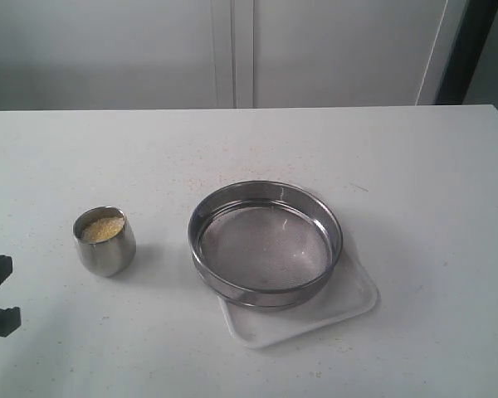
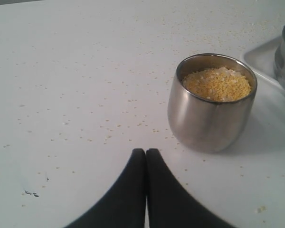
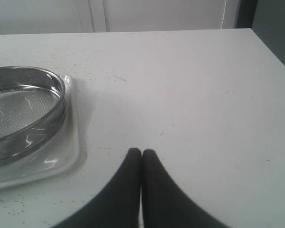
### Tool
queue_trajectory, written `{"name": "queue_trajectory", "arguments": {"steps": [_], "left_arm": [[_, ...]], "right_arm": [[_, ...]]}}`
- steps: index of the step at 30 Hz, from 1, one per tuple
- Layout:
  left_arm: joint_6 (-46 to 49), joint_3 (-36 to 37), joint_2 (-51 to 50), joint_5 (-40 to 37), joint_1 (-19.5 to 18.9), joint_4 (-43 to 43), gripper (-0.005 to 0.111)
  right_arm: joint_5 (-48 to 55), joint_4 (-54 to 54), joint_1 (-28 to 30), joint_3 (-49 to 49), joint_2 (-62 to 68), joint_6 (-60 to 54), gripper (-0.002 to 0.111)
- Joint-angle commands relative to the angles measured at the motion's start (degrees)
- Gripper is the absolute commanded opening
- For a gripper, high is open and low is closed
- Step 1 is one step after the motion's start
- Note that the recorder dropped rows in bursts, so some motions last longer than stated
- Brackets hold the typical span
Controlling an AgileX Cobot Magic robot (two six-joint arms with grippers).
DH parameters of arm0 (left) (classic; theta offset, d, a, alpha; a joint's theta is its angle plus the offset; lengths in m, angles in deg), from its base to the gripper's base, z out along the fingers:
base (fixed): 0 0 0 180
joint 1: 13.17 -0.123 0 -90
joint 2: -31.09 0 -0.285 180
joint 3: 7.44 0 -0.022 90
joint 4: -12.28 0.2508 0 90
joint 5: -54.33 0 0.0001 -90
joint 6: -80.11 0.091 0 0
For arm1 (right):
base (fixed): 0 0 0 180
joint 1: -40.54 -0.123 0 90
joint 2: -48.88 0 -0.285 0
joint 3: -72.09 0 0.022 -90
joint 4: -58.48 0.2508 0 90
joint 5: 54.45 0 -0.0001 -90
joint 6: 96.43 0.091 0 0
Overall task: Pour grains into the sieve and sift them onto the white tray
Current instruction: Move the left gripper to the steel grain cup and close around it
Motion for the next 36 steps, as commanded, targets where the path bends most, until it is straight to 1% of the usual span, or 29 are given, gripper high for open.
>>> {"name": "queue_trajectory", "arguments": {"steps": [1,3,7,11,13,16,18,23,24,25,26,27,28,29,30,36], "left_arm": [[0.23,-0.12,-0.11,1.33,0.30,0.83,0.000],[2.00,-0.50,-0.20,2.29,0.30,2.71,0.000],[3.68,-2.93,-1.27,2.29,0.30,9.39,0.000],[3.68,-5.88,-4.75,2.24,0.30,9.79,0.000],[3.68,-7.42,-7.46,3.87,0.30,10.59,0.000],[4.94,-10.33,-15.36,5.46,0.30,13.31,0.000],[5.13,-10.86,-19.35,5.46,0.30,13.75,0.000],[5.02,-11.43,-21.67,5.46,0.30,15.40,0.001],[5.39,-11.53,-21.67,5.46,0.30,15.69,0.006],[5.63,-11.53,-21.67,5.46,0.30,16.20,0.016],[6.44,-11.53,-21.67,5.46,0.30,16.73,0.030],[6.57,-11.53,-21.67,5.46,0.30,16.89,0.048],[6.29,-11.53,-21.67,5.46,0.30,16.89,0.072],[5.88,-11.53,-21.67,5.46,0.30,16.89,0.093],[5.42,-11.53,-21.67,5.46,0.30,16.99,0.106],[5.03,-11.53,-21.67,5.46,0.30,17.86,0.105]], "right_arm": [[-0.78,-0.34,-0.11,0.37,-0.25,0.36,0.000],[-0.78,-0.34,-0.11,0.37,-0.25,0.36,0.000],[-0.78,-0.34,-0.11,0.37,-0.25,0.36,0.000],[-0.78,-0.34,-0.11,0.37,-0.25,0.36,0.000],[-0.78,-0.34,-0.11,0.37,-0.25,0.36,0.000],[-0.78,-0.34,-0.11,0.37,-0.25,0.36,0.000],[-0.78,-0.34,-0.11,0.37,-0.25,0.36,0.000],[-0.78,-0.34,-0.11,0.37,-0.25,0.36,0.000],[-0.78,-0.34,-0.11,0.37,-0.25,0.36,0.000],[-0.78,-0.34,-0.11,0.37,-0.25,0.36,0.000],[-0.78,-0.34,-0.11,0.37,-0.25,0.36,0.000],[-0.78,-0.34,-0.11,0.37,-0.25,0.36,0.000],[-0.78,-0.34,-0.11,0.37,-0.25,0.36,0.000],[-0.78,-0.34,-0.11,0.37,-0.25,0.36,0.000],[-0.78,-0.34,-0.11,0.37,-0.25,0.36,0.000],[-0.78,-0.34,-0.11,0.37,-0.25,0.36,0.000]]}}
